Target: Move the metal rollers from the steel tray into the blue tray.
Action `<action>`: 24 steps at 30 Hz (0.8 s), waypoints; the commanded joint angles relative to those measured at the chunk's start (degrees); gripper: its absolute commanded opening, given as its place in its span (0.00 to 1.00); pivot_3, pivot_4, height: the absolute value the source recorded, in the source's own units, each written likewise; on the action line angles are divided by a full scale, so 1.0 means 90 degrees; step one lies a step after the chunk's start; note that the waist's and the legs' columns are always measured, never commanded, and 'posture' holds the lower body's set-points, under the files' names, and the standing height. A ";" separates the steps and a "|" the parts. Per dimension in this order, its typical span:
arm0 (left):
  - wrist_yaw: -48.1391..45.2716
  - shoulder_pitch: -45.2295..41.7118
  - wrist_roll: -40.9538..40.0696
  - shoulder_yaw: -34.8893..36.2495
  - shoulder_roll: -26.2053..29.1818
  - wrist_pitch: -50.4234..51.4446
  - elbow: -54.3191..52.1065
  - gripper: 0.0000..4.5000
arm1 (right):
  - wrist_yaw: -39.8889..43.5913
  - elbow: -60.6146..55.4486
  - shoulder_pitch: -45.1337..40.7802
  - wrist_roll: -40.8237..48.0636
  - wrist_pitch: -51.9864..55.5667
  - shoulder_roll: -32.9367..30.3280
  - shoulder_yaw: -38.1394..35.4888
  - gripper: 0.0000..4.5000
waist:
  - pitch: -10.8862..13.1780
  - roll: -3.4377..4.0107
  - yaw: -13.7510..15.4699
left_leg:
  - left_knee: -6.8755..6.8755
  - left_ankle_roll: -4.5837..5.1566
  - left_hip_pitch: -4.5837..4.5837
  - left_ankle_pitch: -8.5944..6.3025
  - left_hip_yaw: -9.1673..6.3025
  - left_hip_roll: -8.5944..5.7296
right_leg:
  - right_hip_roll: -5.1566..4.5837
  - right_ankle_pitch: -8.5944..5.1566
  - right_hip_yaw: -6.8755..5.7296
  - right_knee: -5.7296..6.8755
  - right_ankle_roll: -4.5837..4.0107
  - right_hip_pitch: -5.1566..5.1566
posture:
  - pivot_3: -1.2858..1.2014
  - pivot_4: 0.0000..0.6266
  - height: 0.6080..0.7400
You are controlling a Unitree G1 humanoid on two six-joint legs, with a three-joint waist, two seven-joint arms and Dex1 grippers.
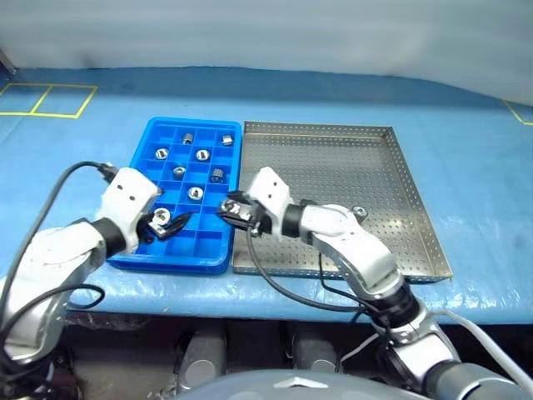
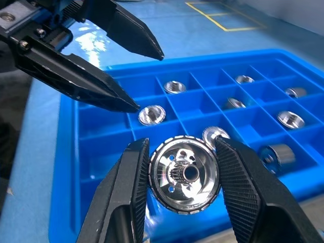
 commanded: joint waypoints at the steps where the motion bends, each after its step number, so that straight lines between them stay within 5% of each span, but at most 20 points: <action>1: 0.0125 0.0438 0.0027 0.0657 0.0117 0.0323 -0.0350 0.84 | 0.0044 0.0457 -0.0241 -0.0025 -0.0396 0.0363 0.0165 0.38 | 0.0000 0.0001 0.0078 | -0.0005 0.0000 0.0003 0.0000 0.0001 -0.0001 | -0.0002 -0.0001 0.0000 0.0000 -0.0002 0.0000 | 0.64 0.24 1.00; 17: 0.0636 0.0844 -0.0070 0.0390 -0.0257 0.0461 -0.0553 0.84 | 0.0169 0.1704 -0.0274 -0.0129 -0.0631 0.1078 0.0389 0.38 | 0.0001 0.0001 0.0591 | -0.0021 -0.0013 0.0006 -0.0002 0.0001 0.0001 | 0.0000 -0.0010 -0.0006 -0.0001 -0.0017 -0.0009 | 0.67 0.24 1.00; 24: 0.0668 0.0527 -0.0118 -0.0003 -0.0287 0.0354 -0.0362 0.84 | 0.0122 0.1565 -0.0139 -0.0322 -0.0933 0.0995 0.0358 0.89 | 0.0000 0.0001 0.0588 | -0.0029 -0.0017 0.0006 -0.0002 0.0004 0.0003 | 0.0001 -0.0012 -0.0007 -0.0001 -0.0020 -0.0015 | 0.65 0.24 1.00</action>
